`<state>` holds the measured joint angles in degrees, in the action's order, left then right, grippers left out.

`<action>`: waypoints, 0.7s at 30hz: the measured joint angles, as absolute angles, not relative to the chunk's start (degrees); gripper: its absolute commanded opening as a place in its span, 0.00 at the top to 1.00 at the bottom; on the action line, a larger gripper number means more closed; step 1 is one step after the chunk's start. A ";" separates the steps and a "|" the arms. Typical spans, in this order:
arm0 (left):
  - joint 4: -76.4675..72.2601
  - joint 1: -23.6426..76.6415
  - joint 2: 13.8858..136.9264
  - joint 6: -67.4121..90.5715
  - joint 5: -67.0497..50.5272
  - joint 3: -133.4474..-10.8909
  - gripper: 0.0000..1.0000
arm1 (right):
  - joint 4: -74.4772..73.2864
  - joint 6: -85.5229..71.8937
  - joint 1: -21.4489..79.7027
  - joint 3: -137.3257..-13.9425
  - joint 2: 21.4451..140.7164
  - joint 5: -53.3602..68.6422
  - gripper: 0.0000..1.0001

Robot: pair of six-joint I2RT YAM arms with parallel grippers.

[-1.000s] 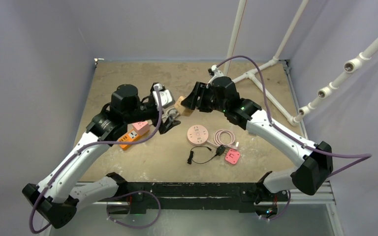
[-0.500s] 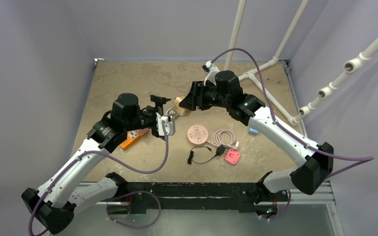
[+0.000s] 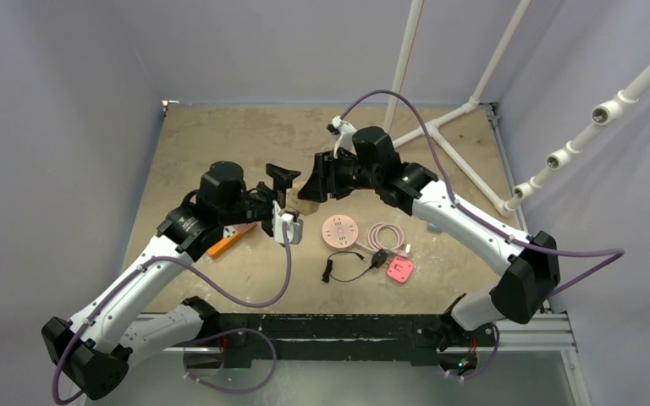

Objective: Insert the plug
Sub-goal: Pick up the plug from the center of the board.

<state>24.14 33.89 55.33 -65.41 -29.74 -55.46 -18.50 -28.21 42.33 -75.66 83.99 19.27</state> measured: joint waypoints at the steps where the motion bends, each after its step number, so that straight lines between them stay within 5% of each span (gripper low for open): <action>1: 24.91 33.91 55.44 -66.39 -30.04 -55.46 0.01 | -18.52 -28.08 42.46 -75.72 84.20 19.35 0.95; 11: 30.00 34.15 55.51 -72.55 -31.14 -55.37 0.04 | -18.83 -27.11 43.11 -76.25 84.44 21.10 0.93; 18: 29.69 34.15 56.58 -71.88 -30.70 -55.27 0.37 | -18.76 -26.92 43.16 -76.93 84.44 23.07 0.89; 20: 28.67 34.15 56.88 -70.61 -29.98 -54.83 0.47 | -18.81 -26.94 43.29 -76.95 84.47 23.68 0.81; 21: 28.36 34.15 57.08 -69.80 -29.65 -54.65 0.52 | -18.79 -26.89 43.40 -76.95 84.49 23.68 0.67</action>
<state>28.36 34.15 57.08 -69.80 -29.65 -54.65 -18.79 -26.89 43.40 -76.95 84.49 23.68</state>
